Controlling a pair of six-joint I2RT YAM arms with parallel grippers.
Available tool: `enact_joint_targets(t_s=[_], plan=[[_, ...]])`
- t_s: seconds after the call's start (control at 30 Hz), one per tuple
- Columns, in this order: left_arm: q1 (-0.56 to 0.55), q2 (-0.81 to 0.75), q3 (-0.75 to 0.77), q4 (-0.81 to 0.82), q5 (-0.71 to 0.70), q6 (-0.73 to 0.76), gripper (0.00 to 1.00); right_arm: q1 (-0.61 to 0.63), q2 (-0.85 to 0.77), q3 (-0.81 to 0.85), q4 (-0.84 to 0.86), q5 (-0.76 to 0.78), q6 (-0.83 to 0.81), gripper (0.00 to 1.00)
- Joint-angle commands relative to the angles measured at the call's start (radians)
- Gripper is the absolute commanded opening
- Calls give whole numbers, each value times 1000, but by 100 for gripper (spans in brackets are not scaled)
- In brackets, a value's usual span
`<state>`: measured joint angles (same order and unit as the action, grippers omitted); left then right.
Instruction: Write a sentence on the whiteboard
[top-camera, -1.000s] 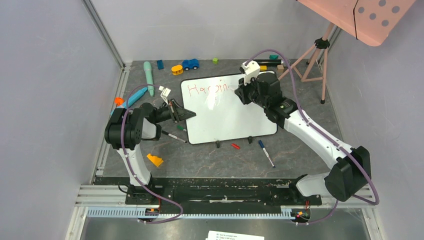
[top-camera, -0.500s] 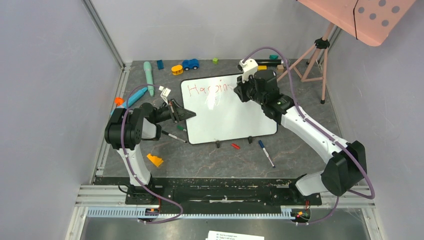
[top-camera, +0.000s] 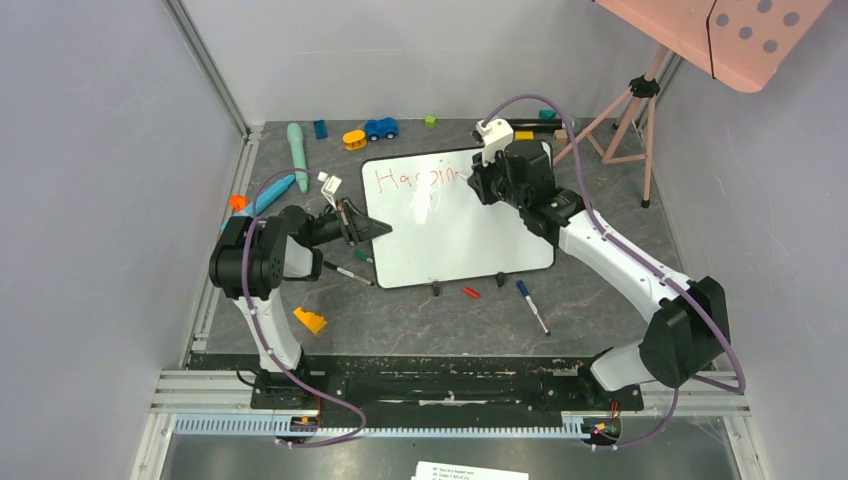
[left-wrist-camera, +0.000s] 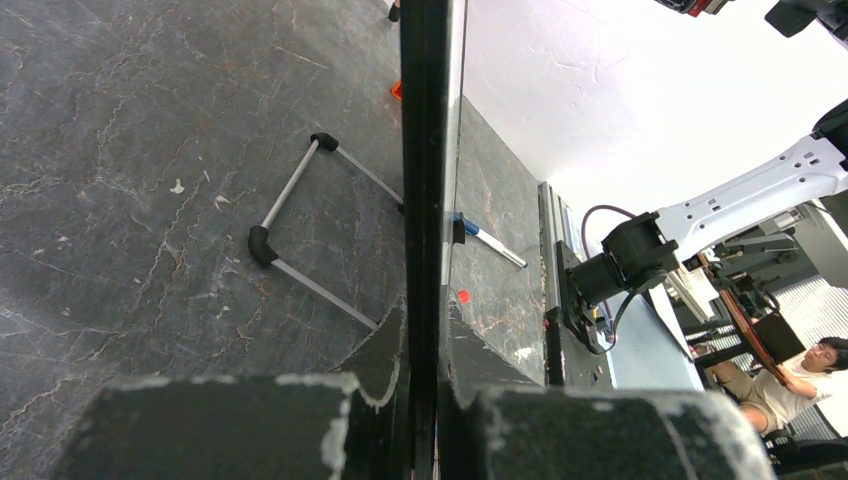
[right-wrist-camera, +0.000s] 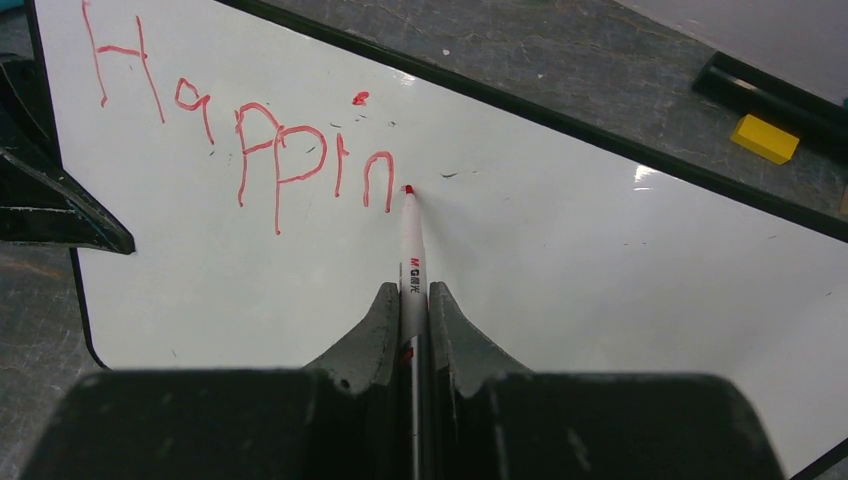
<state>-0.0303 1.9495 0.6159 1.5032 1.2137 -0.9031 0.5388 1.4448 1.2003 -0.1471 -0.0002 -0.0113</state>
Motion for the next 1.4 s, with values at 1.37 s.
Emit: enact_joint_targets(t_s=[1.37], plan=[[-10,-9,-7,54,15,90,2,-31,25,50,2,-49,-7,0]])
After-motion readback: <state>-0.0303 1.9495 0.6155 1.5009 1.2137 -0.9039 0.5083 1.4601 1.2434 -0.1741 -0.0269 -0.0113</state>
